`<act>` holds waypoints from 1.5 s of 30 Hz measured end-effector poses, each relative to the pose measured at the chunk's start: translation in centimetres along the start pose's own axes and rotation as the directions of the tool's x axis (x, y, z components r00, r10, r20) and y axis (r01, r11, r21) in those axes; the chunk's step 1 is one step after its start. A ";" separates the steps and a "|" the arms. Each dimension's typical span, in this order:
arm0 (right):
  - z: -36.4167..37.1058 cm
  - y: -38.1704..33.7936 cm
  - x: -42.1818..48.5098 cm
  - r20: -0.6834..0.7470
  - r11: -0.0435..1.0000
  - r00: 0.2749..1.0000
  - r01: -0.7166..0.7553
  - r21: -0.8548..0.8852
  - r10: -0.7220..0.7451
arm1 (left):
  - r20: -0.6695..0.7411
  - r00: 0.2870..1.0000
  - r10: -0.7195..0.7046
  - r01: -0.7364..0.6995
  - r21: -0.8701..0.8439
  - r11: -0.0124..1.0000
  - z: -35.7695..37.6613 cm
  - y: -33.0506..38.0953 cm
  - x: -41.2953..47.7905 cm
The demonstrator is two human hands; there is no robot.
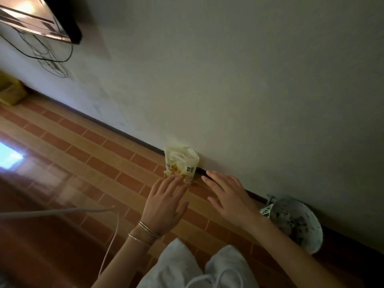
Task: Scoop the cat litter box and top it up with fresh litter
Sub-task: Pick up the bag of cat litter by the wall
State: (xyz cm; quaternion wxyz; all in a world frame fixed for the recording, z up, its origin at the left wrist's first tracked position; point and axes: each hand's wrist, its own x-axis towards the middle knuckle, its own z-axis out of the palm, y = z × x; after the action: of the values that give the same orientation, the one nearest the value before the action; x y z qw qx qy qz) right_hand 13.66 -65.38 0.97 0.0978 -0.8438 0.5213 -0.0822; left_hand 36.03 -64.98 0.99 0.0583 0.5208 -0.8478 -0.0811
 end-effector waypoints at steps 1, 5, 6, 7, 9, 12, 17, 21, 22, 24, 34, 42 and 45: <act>0.3 -0.8 0.7 0.007 1.000 1.000 0.008 -0.006 -0.008 | -0.012 1.000 -0.005 0.005 -0.006 1.000 -0.2 -0.9 -0.6; 1.3 -4.1 3.3 0.045 0.999 0.999 0.032 -0.035 -0.030 | -0.051 0.998 -0.044 0.043 -0.017 0.999 -1.0 -4.5 -2.5; 1.5 -4.8 4.0 0.049 0.999 0.998 0.037 -0.032 -0.035 | -0.051 0.997 -0.053 0.053 -0.016 0.998 -1.2 -5.4 -2.9; 1.7 -5.3 4.6 0.054 0.999 0.998 0.043 -0.027 -0.041 | -0.052 0.997 -0.061 0.060 -0.014 0.998 -1.3 -6.2 -3.2; 2.1 -6.2 5.7 0.067 0.998 0.996 0.055 -0.019 -0.053 | -0.058 0.996 -0.067 0.067 0.000 0.998 -1.5 -7.8 -3.6; 2.4 -7.3 7.3 0.076 0.998 0.995 0.061 0.004 -0.061 | -0.061 0.995 -0.077 0.077 0.002 0.997 -1.9 -10.0 -3.8; 2.2 -8.2 10.0 0.077 0.996 0.994 0.075 0.042 -0.078 | -0.063 0.995 -0.072 0.072 0.005 0.997 -2.6 -13.0 -3.0; 2.4 -7.8 12.3 0.093 0.997 0.993 0.065 0.050 -0.070 | -0.058 0.995 -0.084 0.084 -0.007 0.996 -2.8 -14.9 -1.3; 2.5 -7.5 13.0 0.096 0.997 0.993 0.063 0.054 -0.068 | -0.060 0.995 -0.081 0.080 -0.010 0.997 -2.8 -15.4 -0.7; 2.7 -6.8 14.5 0.102 0.997 0.993 0.058 0.051 -0.063 | -0.065 0.995 -0.069 0.069 -0.010 0.998 -2.8 -16.3 0.7; 1.7 -2.1 22.9 0.083 0.998 0.997 -0.007 0.061 0.002 | -0.093 0.996 0.013 -0.010 0.030 0.999 -3.5 -20.7 9.8; 0.7 0.6 27.9 0.090 0.994 0.993 -0.079 0.071 0.073 | -0.047 0.998 0.048 -0.047 0.015 0.999 -3.3 -24.3 15.9; 0.9 0.9 29.4 0.074 0.986 0.988 -0.142 0.085 0.136 | -0.038 0.997 0.073 -0.073 0.008 0.997 -3.4 -26.0 17.7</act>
State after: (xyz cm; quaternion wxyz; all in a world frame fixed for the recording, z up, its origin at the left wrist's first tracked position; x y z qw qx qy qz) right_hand 26.10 -92.04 0.99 0.1587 -0.8024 0.5710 -0.0700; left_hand 51.42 -92.59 -0.59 0.0758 0.4910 -0.8654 -0.0659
